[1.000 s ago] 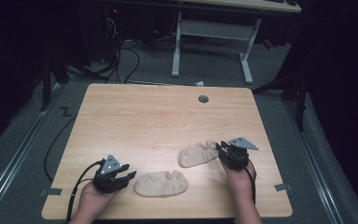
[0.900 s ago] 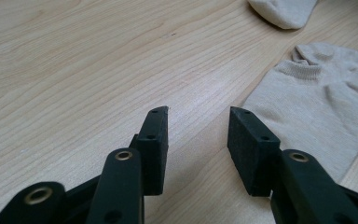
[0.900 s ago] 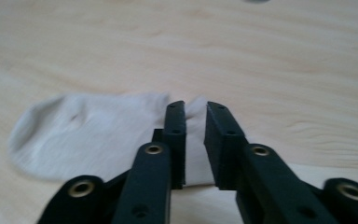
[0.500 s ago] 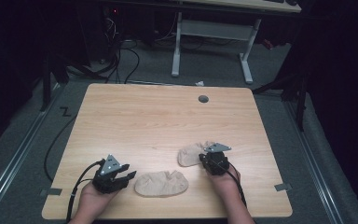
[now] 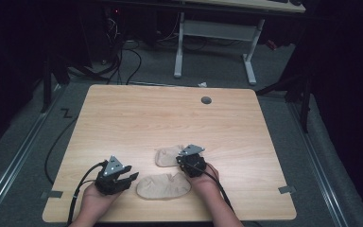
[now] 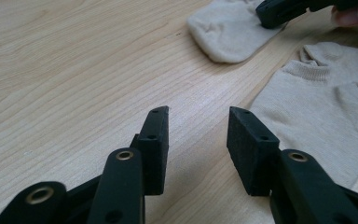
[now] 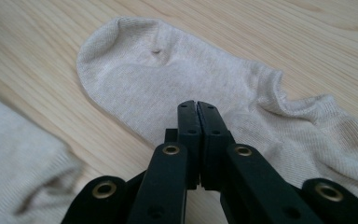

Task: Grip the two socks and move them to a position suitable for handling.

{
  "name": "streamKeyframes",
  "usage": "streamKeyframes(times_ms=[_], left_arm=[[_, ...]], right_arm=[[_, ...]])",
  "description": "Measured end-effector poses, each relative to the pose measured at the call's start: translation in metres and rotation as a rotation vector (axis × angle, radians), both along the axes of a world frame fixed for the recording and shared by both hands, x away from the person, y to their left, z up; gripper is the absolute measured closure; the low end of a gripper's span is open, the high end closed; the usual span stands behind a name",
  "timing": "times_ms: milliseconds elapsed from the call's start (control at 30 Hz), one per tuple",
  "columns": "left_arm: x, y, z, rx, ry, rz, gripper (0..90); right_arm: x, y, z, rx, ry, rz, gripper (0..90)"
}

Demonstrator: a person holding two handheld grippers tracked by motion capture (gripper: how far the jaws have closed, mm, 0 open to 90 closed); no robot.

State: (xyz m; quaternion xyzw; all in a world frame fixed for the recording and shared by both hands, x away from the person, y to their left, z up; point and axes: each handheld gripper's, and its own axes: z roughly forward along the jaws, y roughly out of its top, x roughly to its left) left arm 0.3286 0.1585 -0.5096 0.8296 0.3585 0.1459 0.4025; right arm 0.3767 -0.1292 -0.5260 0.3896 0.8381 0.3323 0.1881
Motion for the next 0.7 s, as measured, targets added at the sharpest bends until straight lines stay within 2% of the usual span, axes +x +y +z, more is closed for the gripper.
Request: streamKeyframes(times_ms=[100, 200, 267, 333, 400, 433, 467, 500, 567, 600, 633, 700], left_arm=[[0.001, 0.000, -0.001, 0.006, 0.000, 0.010, 59.6], [0.002, 0.001, -0.002, 0.003, 0.007, 0.022, 59.9], [0.001, 0.001, -0.002, 0.000, 0.012, 0.019, 60.4], [-0.003, -0.001, 0.002, -0.036, 0.024, -0.002, 62.6], [-0.011, -0.006, 0.008, -0.059, 0.028, -0.051, 66.3], [-0.019, -0.011, 0.010, -0.069, 0.032, -0.088, 70.8], [-0.022, -0.015, 0.011, -0.067, 0.034, -0.103, 76.6], [-0.026, -0.022, 0.008, -0.037, 0.041, -0.129, 78.7], [-0.029, -0.032, 0.000, 0.028, 0.052, -0.145, 80.4], [-0.029, -0.038, -0.006, 0.033, 0.077, -0.134, 80.4], [-0.025, -0.038, -0.008, 0.064, 0.070, -0.151, 80.4], [-0.022, -0.042, -0.012, 0.065, 0.076, -0.155, 80.4]], right_arm=[[-0.003, -0.001, 0.007, 0.035, -0.018, 0.003, 84.2], [-0.008, -0.019, 0.019, 0.047, -0.073, -0.047, 84.1], [-0.009, -0.033, 0.019, 0.034, -0.079, -0.084, 84.1], [-0.008, -0.046, 0.015, 0.031, -0.064, -0.118, 84.1], [-0.007, -0.055, 0.013, 0.035, -0.053, -0.139, 83.9], [-0.007, -0.059, 0.013, 0.037, -0.048, -0.153, 83.7], [-0.006, -0.063, 0.013, 0.044, -0.049, -0.159, 83.5], [-0.006, -0.064, 0.013, 0.055, -0.045, -0.161, 83.3], [-0.004, -0.067, 0.012, 0.085, -0.032, -0.158, 83.0], [-0.003, -0.067, 0.011, 0.086, -0.027, -0.161, 83.1], [-0.002, -0.067, 0.010, 0.083, -0.024, -0.155, 83.0], [0.000, -0.063, 0.007, 0.065, -0.015, -0.144, 83.1]])
